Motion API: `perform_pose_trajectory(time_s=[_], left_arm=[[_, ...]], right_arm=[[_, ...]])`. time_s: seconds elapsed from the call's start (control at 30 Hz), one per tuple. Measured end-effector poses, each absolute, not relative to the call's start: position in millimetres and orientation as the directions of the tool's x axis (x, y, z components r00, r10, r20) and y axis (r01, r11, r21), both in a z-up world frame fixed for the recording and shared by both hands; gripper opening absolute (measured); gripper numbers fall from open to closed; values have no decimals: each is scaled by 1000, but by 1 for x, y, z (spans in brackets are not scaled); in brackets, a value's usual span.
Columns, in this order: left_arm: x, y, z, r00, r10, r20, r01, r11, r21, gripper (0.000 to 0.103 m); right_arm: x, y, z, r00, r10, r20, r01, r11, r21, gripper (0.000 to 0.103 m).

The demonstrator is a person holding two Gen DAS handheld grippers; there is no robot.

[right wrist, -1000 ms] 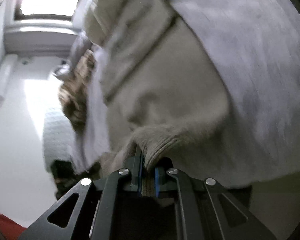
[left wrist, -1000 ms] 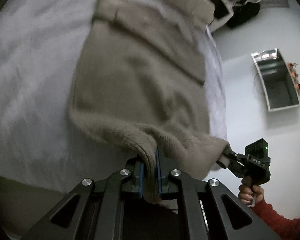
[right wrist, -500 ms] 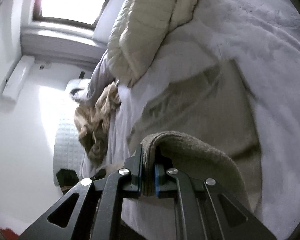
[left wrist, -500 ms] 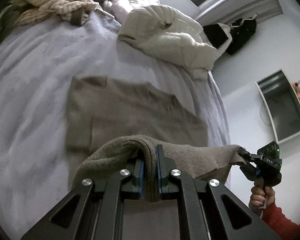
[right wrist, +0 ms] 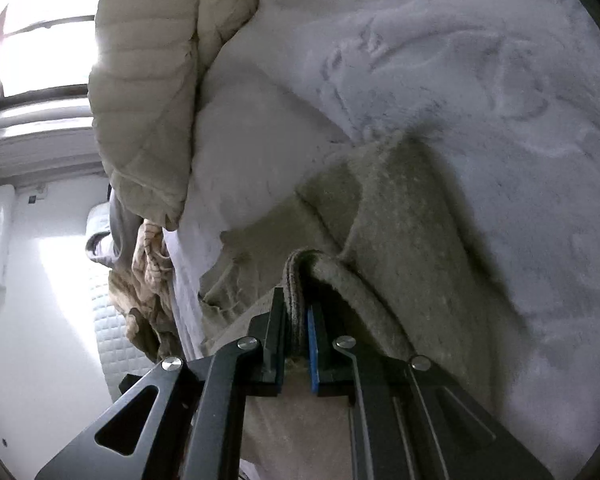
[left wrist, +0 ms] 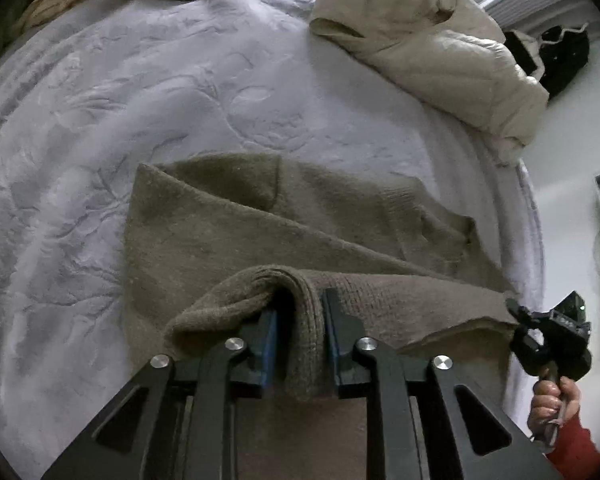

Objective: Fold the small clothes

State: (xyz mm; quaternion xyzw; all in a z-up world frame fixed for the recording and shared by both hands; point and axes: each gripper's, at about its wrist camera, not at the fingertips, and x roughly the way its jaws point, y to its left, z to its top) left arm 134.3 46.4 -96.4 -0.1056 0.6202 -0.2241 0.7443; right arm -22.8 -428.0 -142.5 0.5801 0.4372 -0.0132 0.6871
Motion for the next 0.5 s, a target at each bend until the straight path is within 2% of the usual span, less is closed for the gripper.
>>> perform_pose_trajectory(time_s=[0.13, 0.17, 0.2, 0.27, 0.37, 0.47, 0.5], left_arm=[[136, 40, -85, 144, -412, -900, 239, 897, -372, 23], [136, 39, -80, 153, -401, -903, 248, 900, -358, 29], [134, 39, -73, 164, -391, -906, 253, 904, -344, 53], [131, 40, -59, 212, -361, -908, 258, 917, -304, 75], [131, 43, -42, 254, -344, -904, 285, 920, -270, 75], [129, 48, -37, 269, -315, -910, 291, 927, -235, 75], [127, 50, -35, 277, -309, -910, 295, 929, -225, 75]], right_arm=[[-14, -438, -131, 640, 485, -596, 502, 323, 802, 13], [-11, -441, -127, 644, 483, -593, 498, 324, 804, 14], [-8, -442, -124, 643, 482, -595, 498, 327, 803, 14], [-4, -446, -117, 636, 477, -606, 496, 349, 795, 14], [-4, -446, -105, 613, 452, -648, 495, 420, 761, 16], [-10, -447, -94, 595, 401, -697, 501, 493, 711, 23], [-11, -445, -92, 592, 388, -706, 497, 513, 699, 32]])
